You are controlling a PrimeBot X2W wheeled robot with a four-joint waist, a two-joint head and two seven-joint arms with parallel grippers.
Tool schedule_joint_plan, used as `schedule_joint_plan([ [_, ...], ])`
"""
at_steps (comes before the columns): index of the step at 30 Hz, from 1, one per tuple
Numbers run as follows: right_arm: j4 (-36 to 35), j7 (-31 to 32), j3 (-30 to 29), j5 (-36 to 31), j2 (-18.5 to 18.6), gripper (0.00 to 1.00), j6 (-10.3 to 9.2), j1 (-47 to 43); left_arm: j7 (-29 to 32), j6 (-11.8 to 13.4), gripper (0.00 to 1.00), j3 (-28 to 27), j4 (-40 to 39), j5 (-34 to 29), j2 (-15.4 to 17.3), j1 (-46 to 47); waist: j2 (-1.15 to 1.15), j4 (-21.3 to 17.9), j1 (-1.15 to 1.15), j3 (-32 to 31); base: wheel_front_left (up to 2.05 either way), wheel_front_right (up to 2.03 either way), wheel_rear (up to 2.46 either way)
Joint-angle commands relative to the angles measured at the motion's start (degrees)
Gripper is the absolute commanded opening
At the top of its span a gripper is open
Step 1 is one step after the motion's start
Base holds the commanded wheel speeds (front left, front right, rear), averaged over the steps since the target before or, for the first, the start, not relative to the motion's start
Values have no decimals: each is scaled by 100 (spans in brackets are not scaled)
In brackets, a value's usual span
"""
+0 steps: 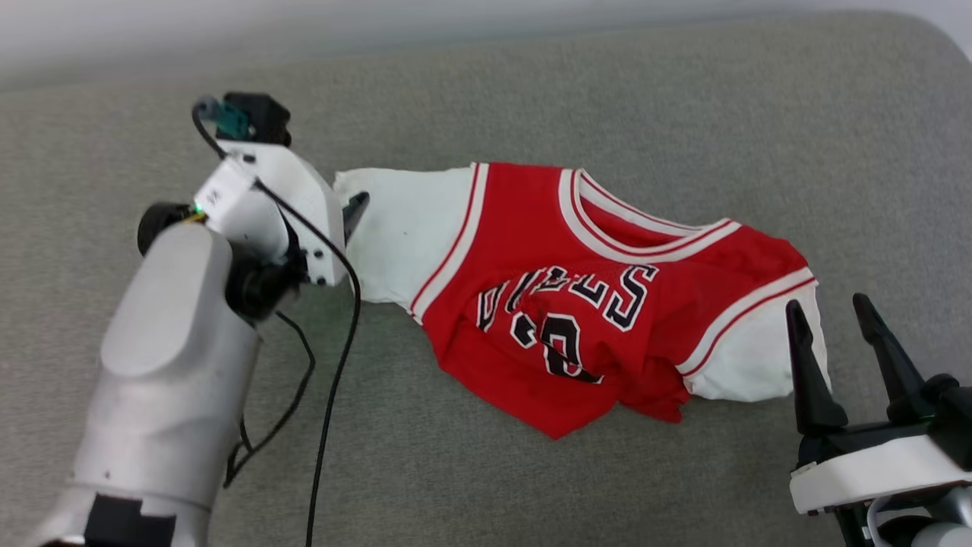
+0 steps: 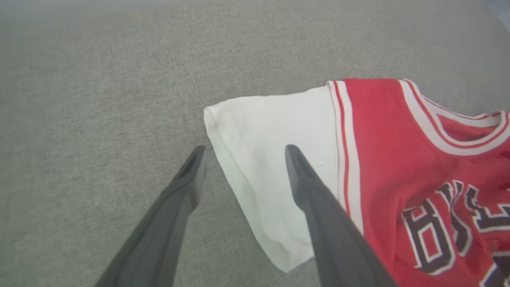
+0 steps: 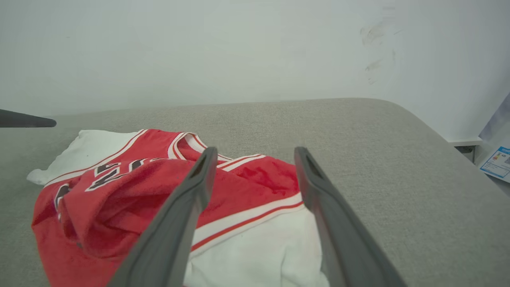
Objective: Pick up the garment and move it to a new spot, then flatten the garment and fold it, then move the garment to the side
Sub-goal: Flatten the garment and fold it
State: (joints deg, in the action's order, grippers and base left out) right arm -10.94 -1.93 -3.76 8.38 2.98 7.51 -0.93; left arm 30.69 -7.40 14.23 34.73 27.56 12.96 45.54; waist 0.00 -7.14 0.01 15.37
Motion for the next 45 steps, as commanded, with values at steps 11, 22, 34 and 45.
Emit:
schedule_joint_plan([
  [11,176,-280,119,192,-16,100,-4,429,1008,-4,100,569,1545,177,189,1040,0,-454,-1,959,0,0,0],
  [22,441,-246,70,401,-15,100,-4,565,998,-15,0,1185,2169,549,-32,871,0,-369,-1,955,0,0,0],
  [34,993,236,-360,813,-13,100,-4,451,-1210,-3,0,823,1757,945,324,570,0,125,-1,154,0,0,0],
  [45,1515,2449,-1151,1123,563,100,-3,501,-1882,196,0,753,602,1036,418,-595,0,593,-1,-429,0,0,0],
])
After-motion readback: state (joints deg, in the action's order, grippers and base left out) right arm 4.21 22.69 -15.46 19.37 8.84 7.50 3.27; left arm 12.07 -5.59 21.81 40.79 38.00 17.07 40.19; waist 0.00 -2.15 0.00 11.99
